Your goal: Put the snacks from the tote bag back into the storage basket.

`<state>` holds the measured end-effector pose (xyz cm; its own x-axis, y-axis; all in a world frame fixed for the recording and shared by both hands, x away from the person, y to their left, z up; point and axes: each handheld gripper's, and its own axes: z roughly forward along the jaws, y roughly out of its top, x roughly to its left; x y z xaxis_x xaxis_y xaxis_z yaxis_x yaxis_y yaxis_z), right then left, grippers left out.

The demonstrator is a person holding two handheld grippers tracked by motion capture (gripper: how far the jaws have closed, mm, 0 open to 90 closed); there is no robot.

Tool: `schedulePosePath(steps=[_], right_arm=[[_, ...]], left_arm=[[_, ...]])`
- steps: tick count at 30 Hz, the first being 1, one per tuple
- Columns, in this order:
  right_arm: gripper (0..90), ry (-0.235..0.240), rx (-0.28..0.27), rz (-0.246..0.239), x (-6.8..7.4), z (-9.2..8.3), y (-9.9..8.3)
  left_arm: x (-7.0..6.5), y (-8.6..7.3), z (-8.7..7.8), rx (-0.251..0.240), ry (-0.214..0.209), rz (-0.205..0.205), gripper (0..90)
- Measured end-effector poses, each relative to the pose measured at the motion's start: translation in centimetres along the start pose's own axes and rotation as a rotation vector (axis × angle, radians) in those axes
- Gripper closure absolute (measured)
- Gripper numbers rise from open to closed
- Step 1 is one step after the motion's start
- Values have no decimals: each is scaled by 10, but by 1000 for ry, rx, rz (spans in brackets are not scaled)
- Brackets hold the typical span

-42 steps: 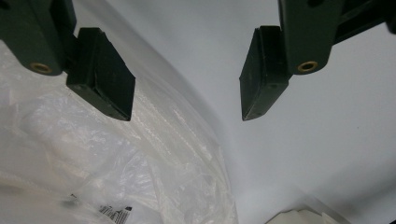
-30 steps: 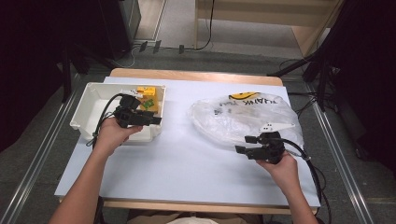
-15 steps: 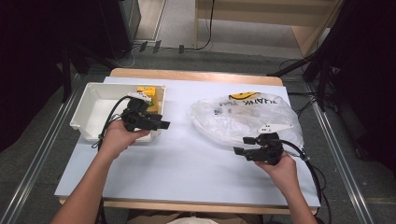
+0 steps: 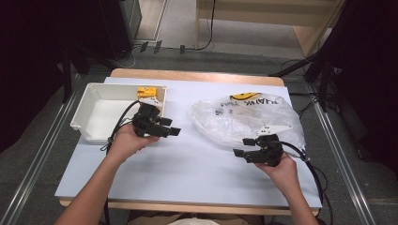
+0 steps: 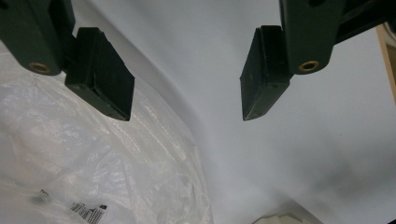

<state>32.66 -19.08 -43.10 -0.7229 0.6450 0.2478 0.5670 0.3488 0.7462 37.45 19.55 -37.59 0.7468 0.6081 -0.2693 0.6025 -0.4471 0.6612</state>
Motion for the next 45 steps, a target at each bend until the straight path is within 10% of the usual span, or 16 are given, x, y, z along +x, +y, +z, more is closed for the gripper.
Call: schedulePosePath(steps=[45], right_arm=[[360, 16, 25, -35, 7, 5, 0]], left_arm=[[-43, -18, 57, 60, -91, 107, 375]])
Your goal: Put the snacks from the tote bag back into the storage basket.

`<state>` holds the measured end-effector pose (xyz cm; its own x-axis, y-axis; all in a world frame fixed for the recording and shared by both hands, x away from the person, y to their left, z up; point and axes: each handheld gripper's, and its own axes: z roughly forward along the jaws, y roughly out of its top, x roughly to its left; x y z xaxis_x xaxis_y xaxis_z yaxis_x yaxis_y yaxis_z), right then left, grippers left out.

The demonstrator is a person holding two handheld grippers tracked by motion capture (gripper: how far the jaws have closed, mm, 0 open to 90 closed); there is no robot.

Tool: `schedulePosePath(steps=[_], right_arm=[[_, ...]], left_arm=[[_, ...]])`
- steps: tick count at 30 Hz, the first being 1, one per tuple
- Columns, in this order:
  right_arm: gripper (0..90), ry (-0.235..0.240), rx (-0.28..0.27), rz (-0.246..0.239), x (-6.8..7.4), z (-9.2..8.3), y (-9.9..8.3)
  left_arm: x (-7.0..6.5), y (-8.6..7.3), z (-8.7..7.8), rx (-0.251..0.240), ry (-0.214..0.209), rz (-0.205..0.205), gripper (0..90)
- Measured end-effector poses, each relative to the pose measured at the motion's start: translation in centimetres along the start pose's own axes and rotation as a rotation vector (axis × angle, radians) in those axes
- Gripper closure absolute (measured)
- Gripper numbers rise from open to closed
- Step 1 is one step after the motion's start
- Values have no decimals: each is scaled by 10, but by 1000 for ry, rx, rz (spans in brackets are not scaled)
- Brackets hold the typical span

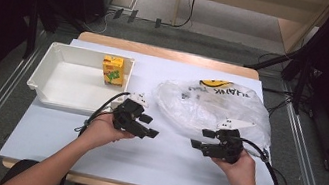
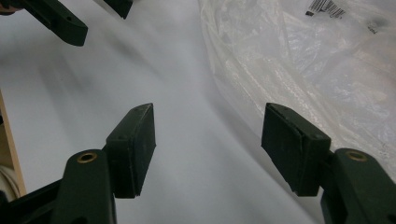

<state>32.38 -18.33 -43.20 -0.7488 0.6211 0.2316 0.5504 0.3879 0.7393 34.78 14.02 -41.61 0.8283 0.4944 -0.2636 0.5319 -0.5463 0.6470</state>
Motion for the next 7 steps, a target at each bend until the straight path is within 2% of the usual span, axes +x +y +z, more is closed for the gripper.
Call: schedulePosePath(steps=[7], right_arm=[[360, 1, 1, -3, 0, 0, 0]], left_arm=[[3, -2, 0, -5, -8, 2, 375]])
